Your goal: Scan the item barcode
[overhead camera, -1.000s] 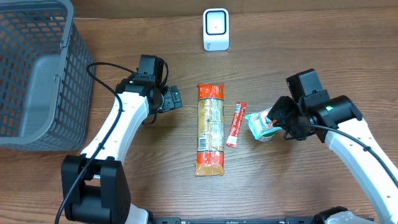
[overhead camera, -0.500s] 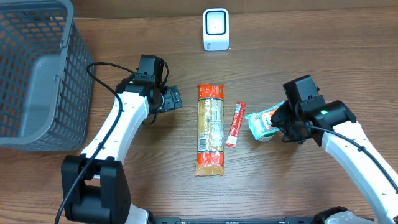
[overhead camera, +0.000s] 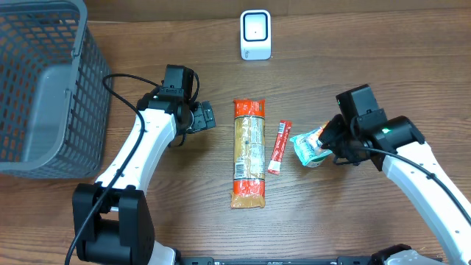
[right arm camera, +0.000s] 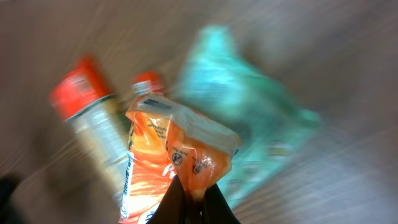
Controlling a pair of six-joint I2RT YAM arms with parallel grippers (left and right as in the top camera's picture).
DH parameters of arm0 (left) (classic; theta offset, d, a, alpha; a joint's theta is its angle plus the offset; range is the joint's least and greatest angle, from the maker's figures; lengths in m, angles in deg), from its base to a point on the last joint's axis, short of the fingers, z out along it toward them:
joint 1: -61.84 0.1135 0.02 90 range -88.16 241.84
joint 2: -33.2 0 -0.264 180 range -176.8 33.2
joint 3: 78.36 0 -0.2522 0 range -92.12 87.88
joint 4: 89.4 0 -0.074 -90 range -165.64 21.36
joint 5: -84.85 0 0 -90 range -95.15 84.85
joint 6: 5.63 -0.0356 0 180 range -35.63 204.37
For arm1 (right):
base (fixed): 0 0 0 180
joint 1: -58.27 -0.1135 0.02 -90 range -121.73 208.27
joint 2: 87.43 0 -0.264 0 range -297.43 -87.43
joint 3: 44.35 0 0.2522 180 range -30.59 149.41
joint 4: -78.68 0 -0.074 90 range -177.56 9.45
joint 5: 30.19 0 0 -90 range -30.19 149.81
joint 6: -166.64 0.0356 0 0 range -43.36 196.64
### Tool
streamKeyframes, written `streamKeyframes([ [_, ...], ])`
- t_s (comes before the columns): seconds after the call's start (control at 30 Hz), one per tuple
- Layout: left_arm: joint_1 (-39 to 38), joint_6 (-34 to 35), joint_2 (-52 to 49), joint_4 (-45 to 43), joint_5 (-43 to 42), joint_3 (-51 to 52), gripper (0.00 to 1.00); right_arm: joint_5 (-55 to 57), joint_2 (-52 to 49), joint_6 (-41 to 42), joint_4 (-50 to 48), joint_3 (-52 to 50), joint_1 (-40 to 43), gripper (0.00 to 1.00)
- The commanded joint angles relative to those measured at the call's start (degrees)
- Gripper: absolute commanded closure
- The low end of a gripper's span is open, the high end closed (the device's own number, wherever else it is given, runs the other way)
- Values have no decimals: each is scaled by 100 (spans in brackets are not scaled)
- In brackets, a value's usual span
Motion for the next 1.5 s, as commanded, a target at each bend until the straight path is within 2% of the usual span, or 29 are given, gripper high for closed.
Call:
streamKeyframes([
  [0.0,-7,22,70,-4,-11,-52,0,-986,293,-1261,-306,354,-24,96],
  [0.13,-7,22,70,-4,-11,-52,0,-2026,280,-2175,-597,348,-33,96],
  [0.43,-7,22,70,-4,-11,-52,0,-1987,2,-2315,-1099,190,-671,96],
  [0.8,-7,22,70,-7,-11,-52,0,-1054,-1198,-2312,-1941,157,-1921,96],
  [0.97,-7,22,70,-4,-11,-52,0,-295,-1648,-2142,-2144,157,-2323,94],
  [1.23,-7,22,70,-4,-11,-52,0,326,-2031,-1947,-2376,157,-2601,89],
  [1.47,-7,22,70,-4,-11,-52,0,369,-2341,-1947,-2417,157,-2601,86],
])
